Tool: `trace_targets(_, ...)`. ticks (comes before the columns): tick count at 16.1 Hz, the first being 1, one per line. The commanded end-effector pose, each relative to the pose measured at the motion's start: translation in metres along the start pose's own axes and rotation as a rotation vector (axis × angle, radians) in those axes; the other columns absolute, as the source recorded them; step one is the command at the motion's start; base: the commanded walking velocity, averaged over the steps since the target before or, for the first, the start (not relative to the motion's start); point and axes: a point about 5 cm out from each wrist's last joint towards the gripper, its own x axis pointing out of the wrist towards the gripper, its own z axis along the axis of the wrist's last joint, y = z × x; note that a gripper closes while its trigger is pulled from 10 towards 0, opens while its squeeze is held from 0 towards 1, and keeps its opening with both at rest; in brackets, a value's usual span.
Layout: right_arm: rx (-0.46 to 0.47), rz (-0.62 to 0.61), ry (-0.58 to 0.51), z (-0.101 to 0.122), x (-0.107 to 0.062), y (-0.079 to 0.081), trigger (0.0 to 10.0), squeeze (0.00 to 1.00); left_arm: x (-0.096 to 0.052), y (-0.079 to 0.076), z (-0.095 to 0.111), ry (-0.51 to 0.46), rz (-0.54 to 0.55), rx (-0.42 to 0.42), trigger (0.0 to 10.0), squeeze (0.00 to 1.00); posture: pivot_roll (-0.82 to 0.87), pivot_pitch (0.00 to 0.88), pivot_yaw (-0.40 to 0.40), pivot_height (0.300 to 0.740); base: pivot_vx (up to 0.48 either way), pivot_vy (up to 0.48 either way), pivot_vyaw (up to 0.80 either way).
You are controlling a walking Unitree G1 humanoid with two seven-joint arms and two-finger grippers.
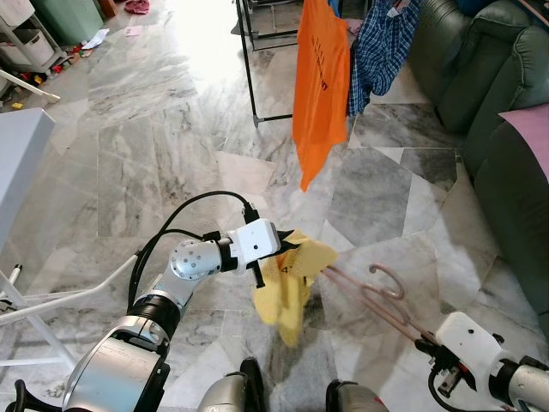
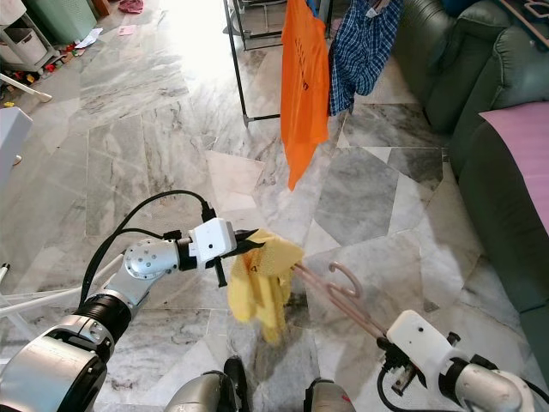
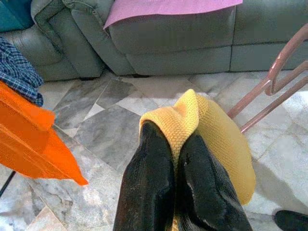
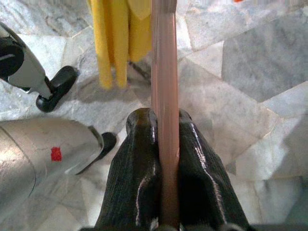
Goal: Hang hanger
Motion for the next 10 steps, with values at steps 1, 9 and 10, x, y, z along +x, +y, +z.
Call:
trace_targets(1, 0.005, 0.016, 0.001, -0.0024, 0.0013, 0.0051, 10.0, 0.0, -0.0013, 0.0032, 0.0046, -0.025, -0.003, 0.023, 10.0, 0.0, -0.25, 0.234, 0.135, 0.74, 0.0, 0.0, 0.0)
trace_targets(9, 0.03, 0.071, -0.016, 0.0006, -0.0031, 0.01, 10.0, 0.0, -0.0002, 0.0046, 0.008, -0.042, -0.006, 0.03, 10.0, 0.0, -0.26, 0.233, 0.135, 0.74, 0.0, 0.0, 0.0)
trace_targets(10, 0.039, 0.087, -0.011, -0.0006, -0.0069, 0.0117, 10.0, 0.0, -0.0018, 0.0068, 0.0072, -0.034, 0.002, 0.029, 10.0, 0.0, -0.26, 0.233, 0.135, 0.74, 0.0, 0.0, 0.0)
